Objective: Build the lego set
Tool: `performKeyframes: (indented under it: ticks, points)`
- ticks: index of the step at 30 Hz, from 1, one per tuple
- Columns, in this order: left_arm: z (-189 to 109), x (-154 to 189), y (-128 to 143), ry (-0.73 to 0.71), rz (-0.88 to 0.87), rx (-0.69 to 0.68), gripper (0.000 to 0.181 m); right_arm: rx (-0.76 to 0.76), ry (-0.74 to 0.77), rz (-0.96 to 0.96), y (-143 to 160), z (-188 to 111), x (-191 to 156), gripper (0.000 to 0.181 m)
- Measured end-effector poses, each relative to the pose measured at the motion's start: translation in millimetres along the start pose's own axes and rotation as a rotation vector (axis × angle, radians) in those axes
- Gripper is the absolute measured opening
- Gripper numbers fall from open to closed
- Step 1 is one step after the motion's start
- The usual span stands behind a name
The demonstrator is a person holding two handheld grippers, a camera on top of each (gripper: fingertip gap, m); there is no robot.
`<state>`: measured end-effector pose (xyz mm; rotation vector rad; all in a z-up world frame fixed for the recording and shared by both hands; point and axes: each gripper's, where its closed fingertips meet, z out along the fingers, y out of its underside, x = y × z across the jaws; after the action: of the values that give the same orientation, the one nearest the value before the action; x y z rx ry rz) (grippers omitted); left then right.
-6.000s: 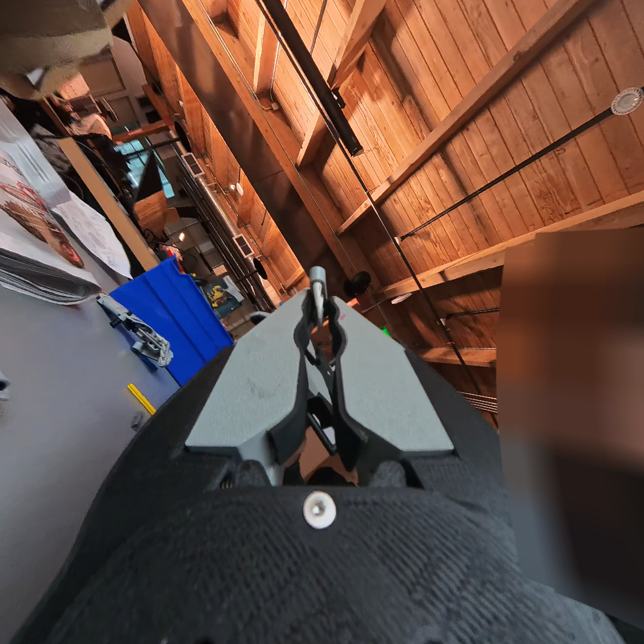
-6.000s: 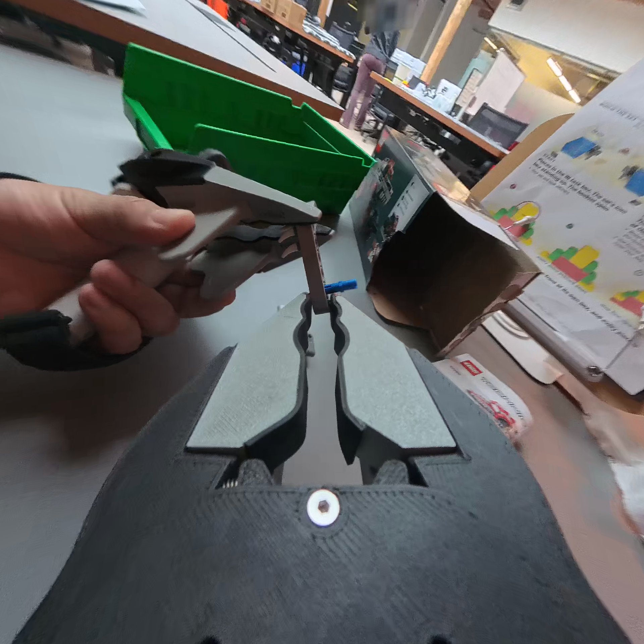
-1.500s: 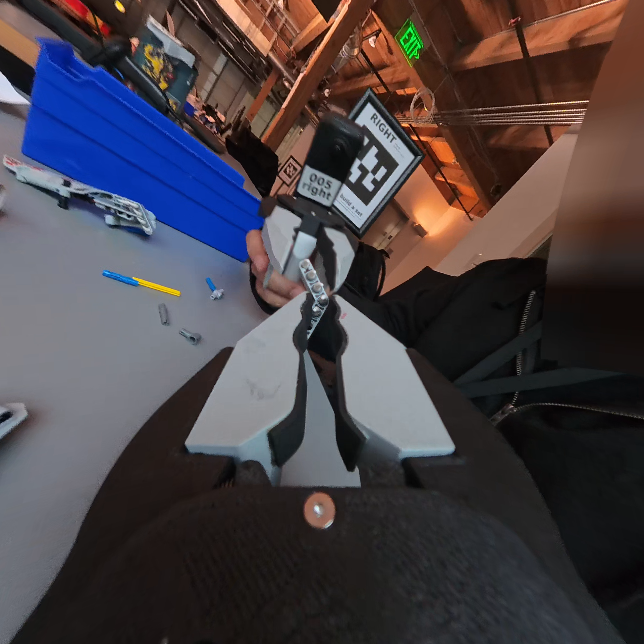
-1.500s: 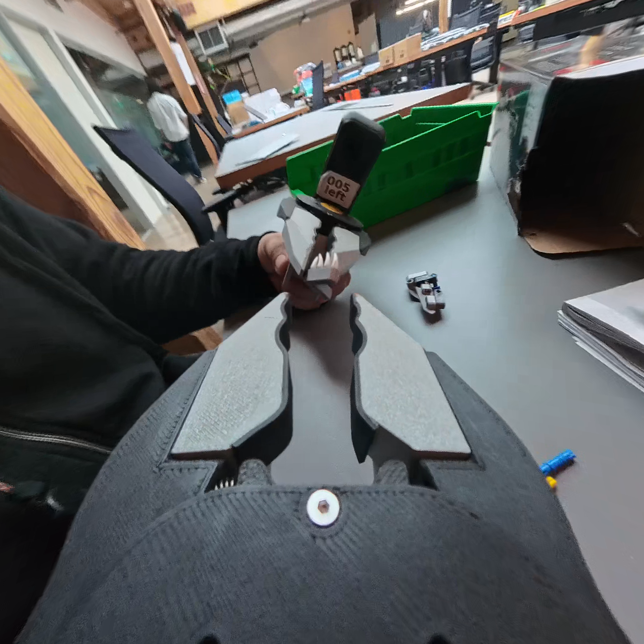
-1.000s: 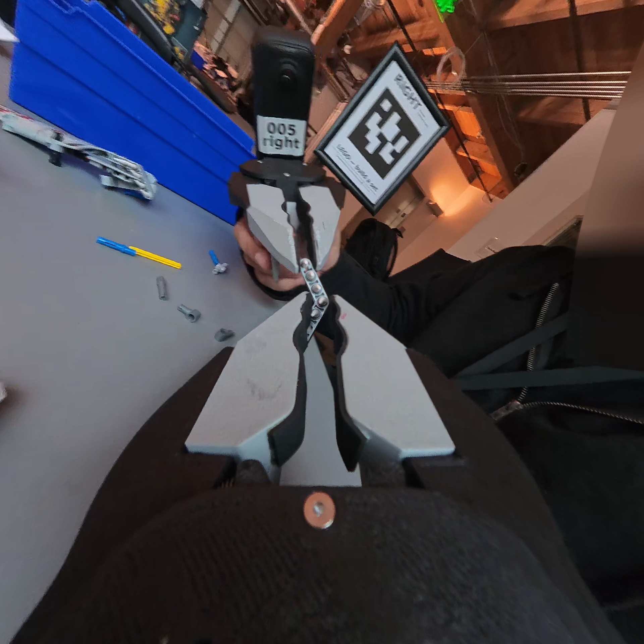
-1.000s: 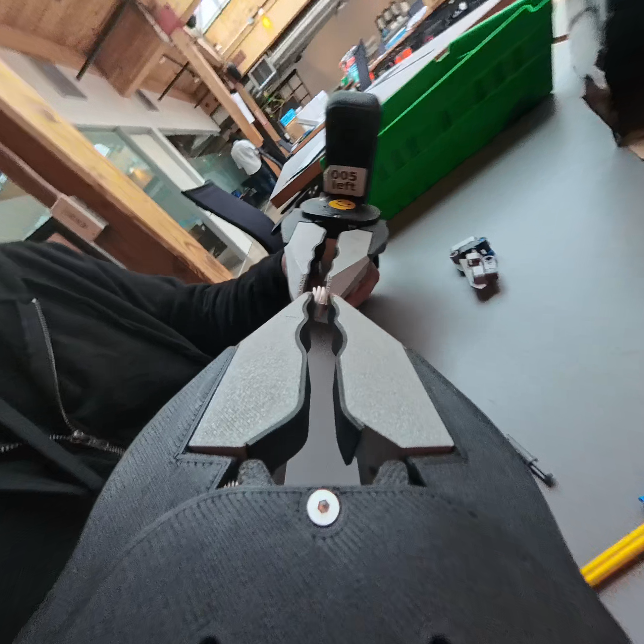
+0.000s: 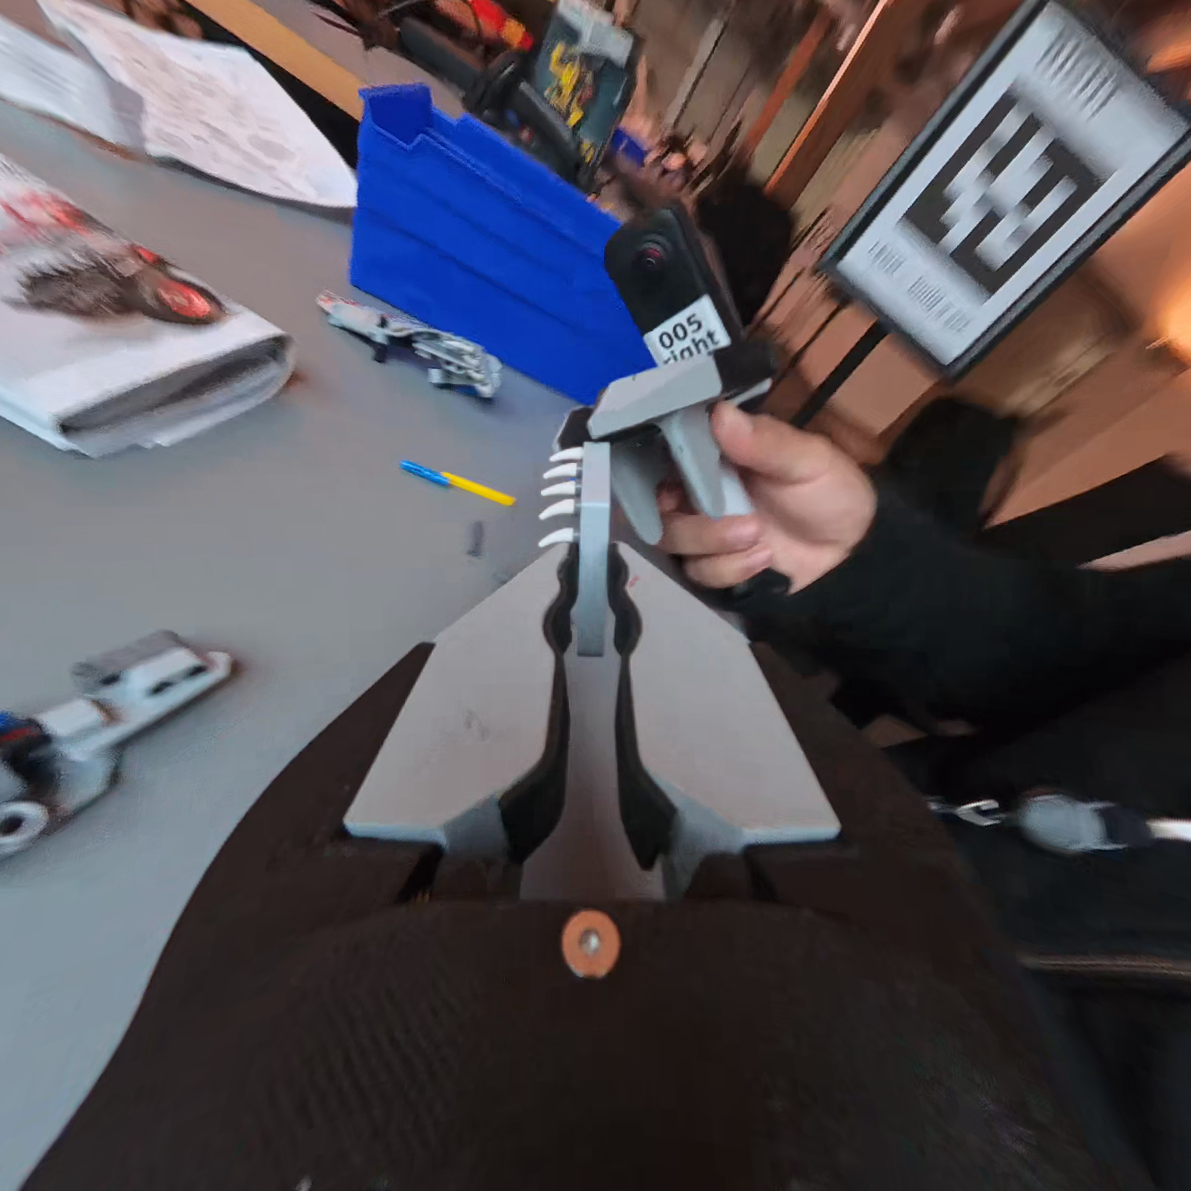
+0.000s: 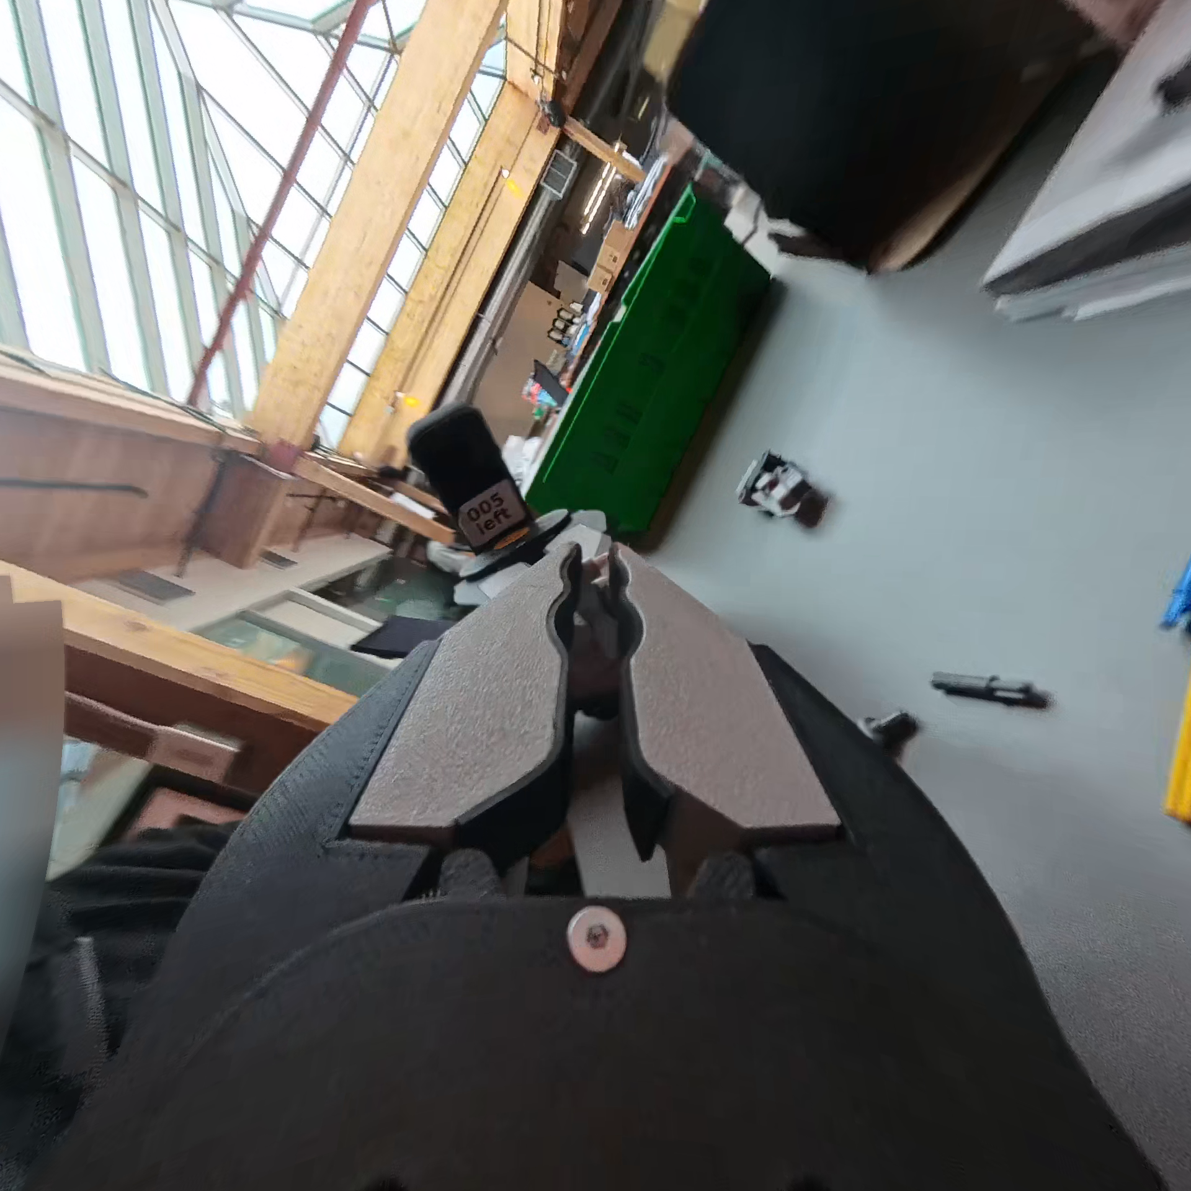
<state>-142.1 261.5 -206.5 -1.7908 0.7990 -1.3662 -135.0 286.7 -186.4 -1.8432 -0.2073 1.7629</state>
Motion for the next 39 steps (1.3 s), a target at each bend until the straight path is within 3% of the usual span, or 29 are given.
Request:
performKeyframes:
  ticks: [2, 6, 13, 18, 20, 22, 24, 35, 39]
  points:
    - [-1, 5, -1, 0.100, -0.156, 0.045, 0.006, -0.006, 0.018, -0.148, -2, -8, -10, 0.004]
    - [-5, -1, -3, 0.153, -0.307, 0.093, 0.006, -0.060, 0.101, -0.343, 4, -20, -9, 0.011]
    - [-8, -10, -5, 0.145, -0.288, 0.077, 0.006, -0.115, 0.174, -0.645, -2, -44, 9, 0.017]
    - [-20, -25, -19, 0.133, -0.239, 0.118, 0.006, 0.018, 0.289, -0.904, -37, -82, 22, 0.013]
    - [-20, -28, -19, 0.128, -0.254, 0.119, 0.006, 0.041, 0.318, -0.918, -44, -91, 23, 0.015]
    - [-17, -29, -16, 0.108, -0.249, 0.096, 0.006, -0.003, 0.463, -0.914, -48, -99, 47, 0.008]
    - [-15, -30, -13, 0.092, -0.243, 0.075, 0.006, -0.061, 0.438, -0.889, -42, -96, 50, 0.014]
    - [-13, -36, -12, 0.057, -0.246, 0.063, 0.006, -0.059, 0.391, -0.805, -55, -99, 57, 0.031]
    - [-14, -35, -13, 0.039, -0.224, 0.072, 0.006, -0.103, 0.468, -0.880, -53, -106, 64, 0.027]
